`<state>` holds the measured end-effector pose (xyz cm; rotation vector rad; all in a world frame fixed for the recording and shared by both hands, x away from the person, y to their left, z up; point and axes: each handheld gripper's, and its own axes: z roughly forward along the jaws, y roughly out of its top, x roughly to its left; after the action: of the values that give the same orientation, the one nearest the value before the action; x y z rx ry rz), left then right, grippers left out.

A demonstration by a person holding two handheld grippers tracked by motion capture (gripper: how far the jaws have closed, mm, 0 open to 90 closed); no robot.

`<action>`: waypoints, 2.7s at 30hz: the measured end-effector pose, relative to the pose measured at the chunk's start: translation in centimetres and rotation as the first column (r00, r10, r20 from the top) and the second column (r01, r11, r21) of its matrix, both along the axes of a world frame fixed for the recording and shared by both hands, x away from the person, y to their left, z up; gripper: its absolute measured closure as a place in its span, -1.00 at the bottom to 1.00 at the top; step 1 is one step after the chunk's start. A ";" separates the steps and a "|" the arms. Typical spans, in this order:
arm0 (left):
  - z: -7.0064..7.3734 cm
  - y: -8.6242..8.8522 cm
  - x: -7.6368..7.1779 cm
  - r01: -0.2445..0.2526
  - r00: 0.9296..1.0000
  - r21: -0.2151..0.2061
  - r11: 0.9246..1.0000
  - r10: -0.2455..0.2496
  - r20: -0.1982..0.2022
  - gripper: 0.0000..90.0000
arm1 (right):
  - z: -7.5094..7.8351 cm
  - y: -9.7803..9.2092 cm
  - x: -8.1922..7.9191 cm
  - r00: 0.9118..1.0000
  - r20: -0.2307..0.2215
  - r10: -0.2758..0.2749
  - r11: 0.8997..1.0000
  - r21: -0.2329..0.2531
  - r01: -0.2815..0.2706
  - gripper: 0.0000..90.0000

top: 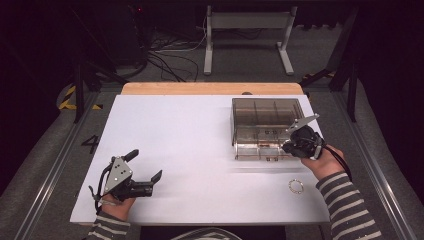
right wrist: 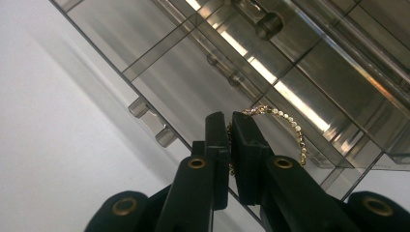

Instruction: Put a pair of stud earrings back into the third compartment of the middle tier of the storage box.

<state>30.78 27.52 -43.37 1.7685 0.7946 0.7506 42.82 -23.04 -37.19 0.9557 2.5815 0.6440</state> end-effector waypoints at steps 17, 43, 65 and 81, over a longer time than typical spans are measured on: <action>0.0 0.0 0.0 0.000 1.000 -0.001 1.000 0.000 -0.004 -0.96 | -0.7 -0.4 0.9 0.999 -0.032 -0.021 1.000 -0.007 0.021 0.90; 0.0 0.0 0.0 0.001 1.000 -0.001 1.000 -0.001 0.000 -0.96 | -1.5 -0.5 1.5 0.997 -0.071 -0.034 0.999 -0.009 0.034 0.89; 0.0 0.0 0.0 0.002 1.000 0.000 1.000 -0.002 -0.001 -0.96 | 0.0 -0.2 0.3 1.000 -0.014 -0.022 0.999 0.040 0.022 0.51; 0.0 0.0 0.0 0.001 1.000 0.000 1.000 -0.001 0.000 -0.96 | 1.2 -1.0 -4.5 0.998 0.061 -0.032 0.984 0.177 0.020 0.32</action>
<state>30.74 27.51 -43.36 1.7686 0.7935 0.7501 38.33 -24.07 -35.97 1.0033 2.4838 0.8940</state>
